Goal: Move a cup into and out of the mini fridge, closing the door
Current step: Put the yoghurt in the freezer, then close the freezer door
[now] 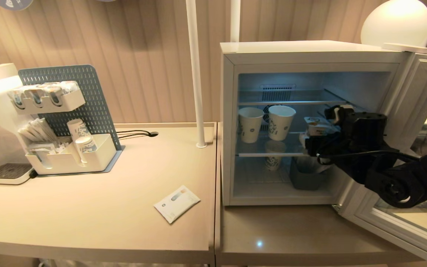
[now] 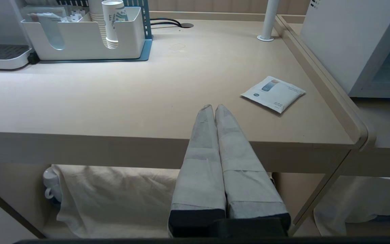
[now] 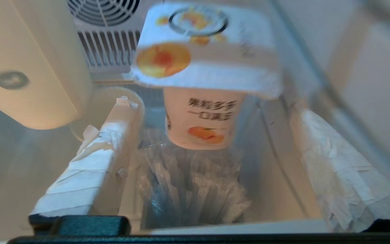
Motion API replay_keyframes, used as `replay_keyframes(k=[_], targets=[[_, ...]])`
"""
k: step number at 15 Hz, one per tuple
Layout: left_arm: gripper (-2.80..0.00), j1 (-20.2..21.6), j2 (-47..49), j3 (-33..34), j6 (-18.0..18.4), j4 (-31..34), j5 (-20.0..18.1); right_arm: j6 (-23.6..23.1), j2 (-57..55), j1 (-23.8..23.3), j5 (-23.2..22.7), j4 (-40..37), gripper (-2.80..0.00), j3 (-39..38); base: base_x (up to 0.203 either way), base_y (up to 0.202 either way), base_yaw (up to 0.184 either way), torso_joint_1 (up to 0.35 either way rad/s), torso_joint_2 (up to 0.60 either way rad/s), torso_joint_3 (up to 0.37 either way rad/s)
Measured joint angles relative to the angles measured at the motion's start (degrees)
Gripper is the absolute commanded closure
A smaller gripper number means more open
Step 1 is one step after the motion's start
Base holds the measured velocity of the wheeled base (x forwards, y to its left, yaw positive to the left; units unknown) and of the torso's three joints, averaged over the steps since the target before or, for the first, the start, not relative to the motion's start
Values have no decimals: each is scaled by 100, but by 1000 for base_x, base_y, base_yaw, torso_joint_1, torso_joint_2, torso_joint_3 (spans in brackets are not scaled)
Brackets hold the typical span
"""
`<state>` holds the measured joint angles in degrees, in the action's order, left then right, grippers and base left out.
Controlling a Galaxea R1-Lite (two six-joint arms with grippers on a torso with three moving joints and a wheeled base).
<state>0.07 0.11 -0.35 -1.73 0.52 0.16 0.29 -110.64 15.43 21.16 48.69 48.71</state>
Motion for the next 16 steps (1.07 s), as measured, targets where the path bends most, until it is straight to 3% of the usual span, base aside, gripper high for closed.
replay_keyframes(k=[6,13,14,16], targets=[[0,0,0,-1,2,1,0,1,571,0,-5,-292,-280,-257,0,0,0,0,0,0],[0,0,0,-1,0,0,2,51,1411,159,-35,-327,-280,-1086,0,0,0,0,0,0],[0,0,0,-1,0,1,0,55,1616,223,-35,-333,0,-1243,0,0,0,0,0,0],[0,0,0,0,0,1,0,49,2138,380,-21,-427,0,-1558,0,0,0,0,0,0]])
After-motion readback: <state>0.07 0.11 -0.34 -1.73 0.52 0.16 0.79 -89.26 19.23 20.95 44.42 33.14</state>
